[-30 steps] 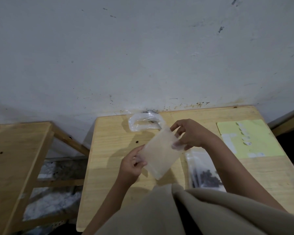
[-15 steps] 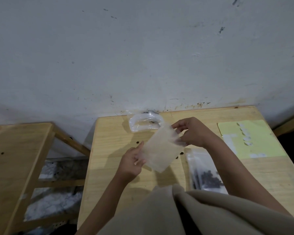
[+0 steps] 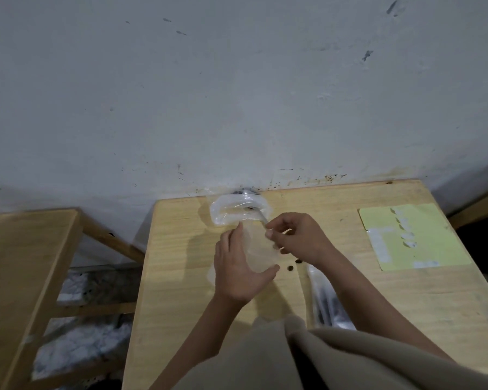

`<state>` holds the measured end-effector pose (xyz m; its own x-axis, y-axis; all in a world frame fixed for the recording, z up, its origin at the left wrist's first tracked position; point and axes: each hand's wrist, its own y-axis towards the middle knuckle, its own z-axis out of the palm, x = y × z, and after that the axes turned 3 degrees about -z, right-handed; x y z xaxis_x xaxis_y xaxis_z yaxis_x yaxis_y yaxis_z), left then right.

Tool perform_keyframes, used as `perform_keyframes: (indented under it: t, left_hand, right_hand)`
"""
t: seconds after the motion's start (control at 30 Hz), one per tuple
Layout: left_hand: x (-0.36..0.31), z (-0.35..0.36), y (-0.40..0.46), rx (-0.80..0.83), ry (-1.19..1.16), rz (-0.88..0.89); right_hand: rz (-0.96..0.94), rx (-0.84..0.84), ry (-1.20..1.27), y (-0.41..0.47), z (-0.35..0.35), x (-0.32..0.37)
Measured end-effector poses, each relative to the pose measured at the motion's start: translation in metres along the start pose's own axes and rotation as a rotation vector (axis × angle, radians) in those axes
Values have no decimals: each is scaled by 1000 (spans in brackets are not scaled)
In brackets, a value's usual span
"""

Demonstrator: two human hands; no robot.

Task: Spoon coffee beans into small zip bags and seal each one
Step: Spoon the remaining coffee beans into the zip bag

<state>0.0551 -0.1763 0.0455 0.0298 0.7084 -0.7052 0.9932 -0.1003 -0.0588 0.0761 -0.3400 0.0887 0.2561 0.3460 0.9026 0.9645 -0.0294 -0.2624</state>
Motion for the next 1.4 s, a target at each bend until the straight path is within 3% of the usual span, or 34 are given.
perform_keyframes:
  t: [0.1,0.17,0.37,0.57,0.63,0.83,0.93,1.07,1.23,1.33,1.4]
  left_hand:
    - [15,-8,9,58,24,-64]
    - [25,-16,19,132,15,-121]
    - [39,-34,65,349,29,-257]
    - [47,-33,103,488,106,-302]
    - [46,-33,110,488,117,-285]
    - [30,-45,119,485,40,-302]
    - [20,-49,121,493,20,-294]
    - [15,-46,121,521,-51,-304]
    - [12,-41,111,544,-42,-298]
    - [8,-40,104,550,20,-302]
    - [4,-38,101,563,63,-301]
  right_hand:
    - [41,-195,-127,14,1,-25]
    - [71,-231,-258,24,3,-42]
    - [151,-77,-605,56,26,-75]
    - [117,-88,-795,81,42,-81]
    - [109,-134,-702,86,40,-80]
    - [135,-429,117,90,21,-52]
    - [59,-382,324,92,12,-35]
    - [-23,-234,171,95,10,-27]
    - [-91,-357,-21,78,7,-24]
    - [-38,-436,36,68,3,-24]
    - [69,-459,211,67,5,-25]
